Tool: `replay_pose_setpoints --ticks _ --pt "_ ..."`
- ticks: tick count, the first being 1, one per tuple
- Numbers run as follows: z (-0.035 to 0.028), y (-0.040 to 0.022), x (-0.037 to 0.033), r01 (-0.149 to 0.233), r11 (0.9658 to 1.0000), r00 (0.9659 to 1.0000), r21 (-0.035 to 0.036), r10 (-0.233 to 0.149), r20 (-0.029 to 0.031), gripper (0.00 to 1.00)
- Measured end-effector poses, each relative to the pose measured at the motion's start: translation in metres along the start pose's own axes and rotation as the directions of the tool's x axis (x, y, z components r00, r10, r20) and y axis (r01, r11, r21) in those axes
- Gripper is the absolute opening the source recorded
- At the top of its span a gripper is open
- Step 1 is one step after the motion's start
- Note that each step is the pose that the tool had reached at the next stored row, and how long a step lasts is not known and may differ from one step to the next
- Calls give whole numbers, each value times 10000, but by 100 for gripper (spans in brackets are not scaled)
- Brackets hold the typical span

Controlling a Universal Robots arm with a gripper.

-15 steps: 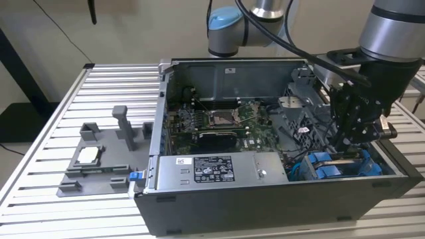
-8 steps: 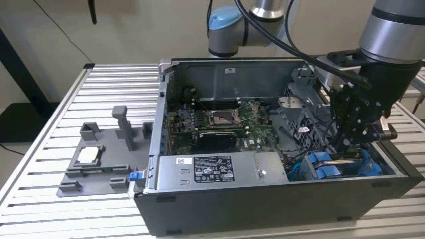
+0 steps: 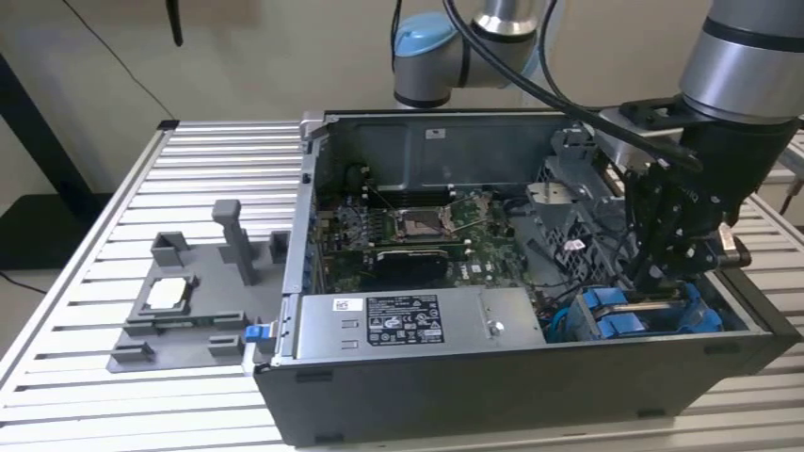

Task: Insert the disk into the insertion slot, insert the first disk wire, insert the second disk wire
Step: 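Insert the second disk wire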

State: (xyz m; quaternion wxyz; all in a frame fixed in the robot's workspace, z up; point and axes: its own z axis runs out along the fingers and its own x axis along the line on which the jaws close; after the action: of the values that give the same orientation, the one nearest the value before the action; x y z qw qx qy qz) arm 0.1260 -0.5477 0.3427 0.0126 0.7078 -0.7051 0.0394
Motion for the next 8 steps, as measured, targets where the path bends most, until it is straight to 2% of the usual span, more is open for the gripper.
replay_pose_setpoints --ticks 8 --pt "35 -4 8 -26 10000 10000 -12 26 -8 16"
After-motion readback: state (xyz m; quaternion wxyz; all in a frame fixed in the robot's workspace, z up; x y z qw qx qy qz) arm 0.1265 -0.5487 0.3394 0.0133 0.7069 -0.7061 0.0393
